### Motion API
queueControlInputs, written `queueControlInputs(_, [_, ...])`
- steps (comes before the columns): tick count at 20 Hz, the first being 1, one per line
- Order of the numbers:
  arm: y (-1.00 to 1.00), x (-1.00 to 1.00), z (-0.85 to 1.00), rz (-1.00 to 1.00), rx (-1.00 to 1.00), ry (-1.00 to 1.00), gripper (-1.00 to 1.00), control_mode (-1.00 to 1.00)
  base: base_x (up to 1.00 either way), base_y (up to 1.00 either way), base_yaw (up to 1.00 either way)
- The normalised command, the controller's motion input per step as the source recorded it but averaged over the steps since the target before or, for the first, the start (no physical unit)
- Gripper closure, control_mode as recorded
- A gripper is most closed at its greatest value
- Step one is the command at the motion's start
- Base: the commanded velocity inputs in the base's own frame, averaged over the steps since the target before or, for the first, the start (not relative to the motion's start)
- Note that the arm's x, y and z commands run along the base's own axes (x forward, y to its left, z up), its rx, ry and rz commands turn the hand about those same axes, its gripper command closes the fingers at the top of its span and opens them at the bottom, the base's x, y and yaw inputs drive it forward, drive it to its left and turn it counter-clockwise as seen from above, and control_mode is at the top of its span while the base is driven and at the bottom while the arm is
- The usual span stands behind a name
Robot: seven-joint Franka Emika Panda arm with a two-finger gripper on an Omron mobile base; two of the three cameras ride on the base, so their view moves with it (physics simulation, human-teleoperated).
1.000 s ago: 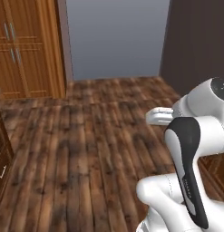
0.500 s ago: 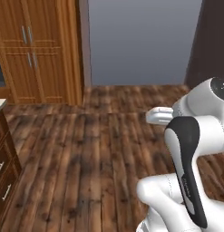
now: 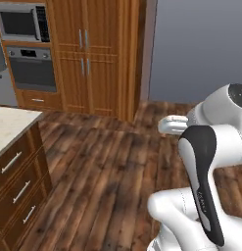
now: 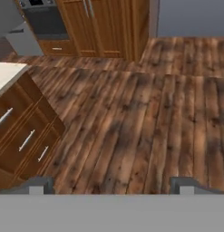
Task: Retrieve the sausage and cheese from the fridge and place them on the cutting board on the counter.
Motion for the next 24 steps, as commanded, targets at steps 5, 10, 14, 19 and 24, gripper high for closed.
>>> queueControlInputs(5, [0.00, 0.00, 0.00, 0.00, 0.00, 0.00, -1.00, 1.00, 1.00, 0.00, 0.49])
queueControlInputs(10, [0.00, 0.00, 0.00, 0.00, 0.00, 0.00, -1.00, 1.00, 1.00, 0.00, 0.50])
queueControlInputs(14, [0.00, 0.00, 0.00, 0.00, 0.00, 0.00, -1.00, 1.00, 1.00, -0.04, 0.56])
queueControlInputs(19, [0.00, 0.00, 0.00, 0.00, 0.00, 0.00, -1.00, 1.00, 1.00, -0.50, 0.50])
queueControlInputs(24, [0.00, 0.00, 0.00, 0.00, 0.00, 0.00, -1.00, 1.00, 0.82, -1.00, 0.33])
